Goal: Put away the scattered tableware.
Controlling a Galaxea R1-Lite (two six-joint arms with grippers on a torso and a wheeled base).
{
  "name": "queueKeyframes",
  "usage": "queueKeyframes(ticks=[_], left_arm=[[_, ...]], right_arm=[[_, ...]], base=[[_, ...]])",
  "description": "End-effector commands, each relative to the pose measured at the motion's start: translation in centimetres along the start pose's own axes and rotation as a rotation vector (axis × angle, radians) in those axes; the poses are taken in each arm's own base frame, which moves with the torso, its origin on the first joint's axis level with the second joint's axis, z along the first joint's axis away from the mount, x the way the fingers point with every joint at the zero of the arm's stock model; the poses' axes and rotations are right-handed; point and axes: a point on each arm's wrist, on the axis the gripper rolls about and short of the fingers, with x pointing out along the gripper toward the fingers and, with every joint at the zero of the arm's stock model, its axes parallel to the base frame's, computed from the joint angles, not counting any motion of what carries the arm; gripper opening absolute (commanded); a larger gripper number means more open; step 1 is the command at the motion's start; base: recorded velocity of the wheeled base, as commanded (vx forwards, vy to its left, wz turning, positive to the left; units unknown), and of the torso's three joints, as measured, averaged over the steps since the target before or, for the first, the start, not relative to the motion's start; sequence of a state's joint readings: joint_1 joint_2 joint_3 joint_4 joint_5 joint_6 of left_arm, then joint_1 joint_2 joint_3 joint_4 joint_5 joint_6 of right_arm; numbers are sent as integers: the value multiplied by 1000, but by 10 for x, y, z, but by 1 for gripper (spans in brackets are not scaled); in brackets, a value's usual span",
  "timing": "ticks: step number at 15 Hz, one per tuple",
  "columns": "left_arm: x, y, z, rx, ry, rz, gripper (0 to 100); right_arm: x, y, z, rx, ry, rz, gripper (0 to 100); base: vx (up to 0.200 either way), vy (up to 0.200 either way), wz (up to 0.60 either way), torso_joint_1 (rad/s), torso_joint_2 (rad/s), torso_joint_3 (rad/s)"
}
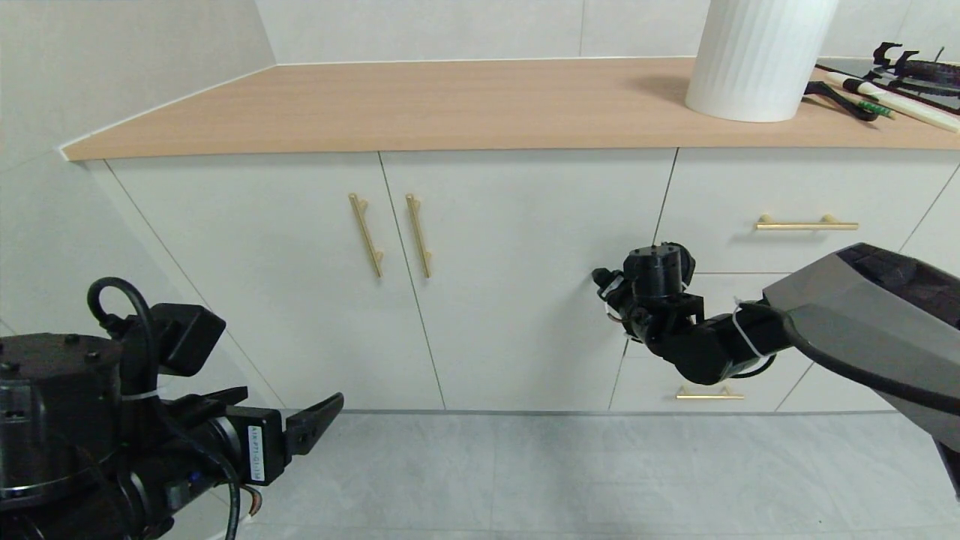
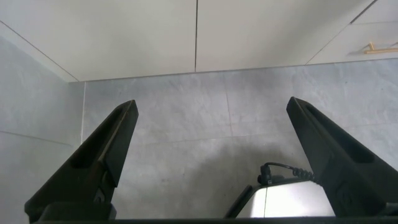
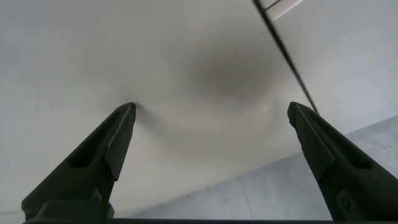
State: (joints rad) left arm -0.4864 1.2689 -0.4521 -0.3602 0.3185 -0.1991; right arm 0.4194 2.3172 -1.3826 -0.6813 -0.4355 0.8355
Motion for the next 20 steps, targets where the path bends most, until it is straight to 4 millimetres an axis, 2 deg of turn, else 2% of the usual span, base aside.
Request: queueKeyframes(ticks=[1, 2, 4, 6, 8, 11, 12, 14, 16, 17, 18, 19, 20], left_arm=[[0, 0, 0, 0, 0, 1, 100], [0, 0, 0, -1, -1, 0, 100], [0, 0, 0, -4, -2, 0, 100], [-1, 0, 0, -5, -4, -2, 100], [-4, 1, 2, -10, -21, -5, 100], [-25, 7, 7, -18, -102, -22, 100], [-36, 12, 1, -24, -123, -18, 100], [-65, 33, -29, -68, -176, 16, 100], [-80, 44, -51, -94, -202, 14, 100], [-95, 50, -58, -97, -271, 17, 100], [-110, 54, -61, -94, -344, 28, 100], [-124, 58, -62, -87, -391, 59, 100], [-134, 61, -66, -72, -409, 84, 100]], right_arm=[[-12, 8, 2, -1, 10, 23, 100], [-17, 9, 2, -3, 19, 30, 100], [-46, 15, 4, -19, 109, 100, 100], [-71, 17, 15, -55, 142, 168, 100], [-100, 14, 32, -119, 96, 234, 100], [-161, 12, 53, -236, -3, 360, 100], [-189, 8, 65, -296, -49, 389, 100], [-247, -14, 94, -424, -156, 405, 100], [-287, -31, 115, -443, -242, 422, 100], [-311, -48, 128, -489, -319, 373, 100], [-328, -74, 135, -564, -370, 263, 100], [-351, -94, 140, -606, -426, 224, 100], [-372, -104, 142, -611, -458, 246, 100]], base=[[0, 0, 0, 0, 0, 0], [0, 0, 0, 0, 0, 0], [0, 0, 0, 0, 0, 0], [0, 0, 0, 0, 0, 0], [0, 0, 0, 0, 0, 0], [0, 0, 0, 0, 0, 0], [0, 0, 0, 0, 0, 0], [0, 0, 0, 0, 0, 0], [0, 0, 0, 0, 0, 0], [0, 0, 0, 0, 0, 0], [0, 0, 0, 0, 0, 0], [0, 0, 0, 0, 0, 0], [0, 0, 0, 0, 0, 0]])
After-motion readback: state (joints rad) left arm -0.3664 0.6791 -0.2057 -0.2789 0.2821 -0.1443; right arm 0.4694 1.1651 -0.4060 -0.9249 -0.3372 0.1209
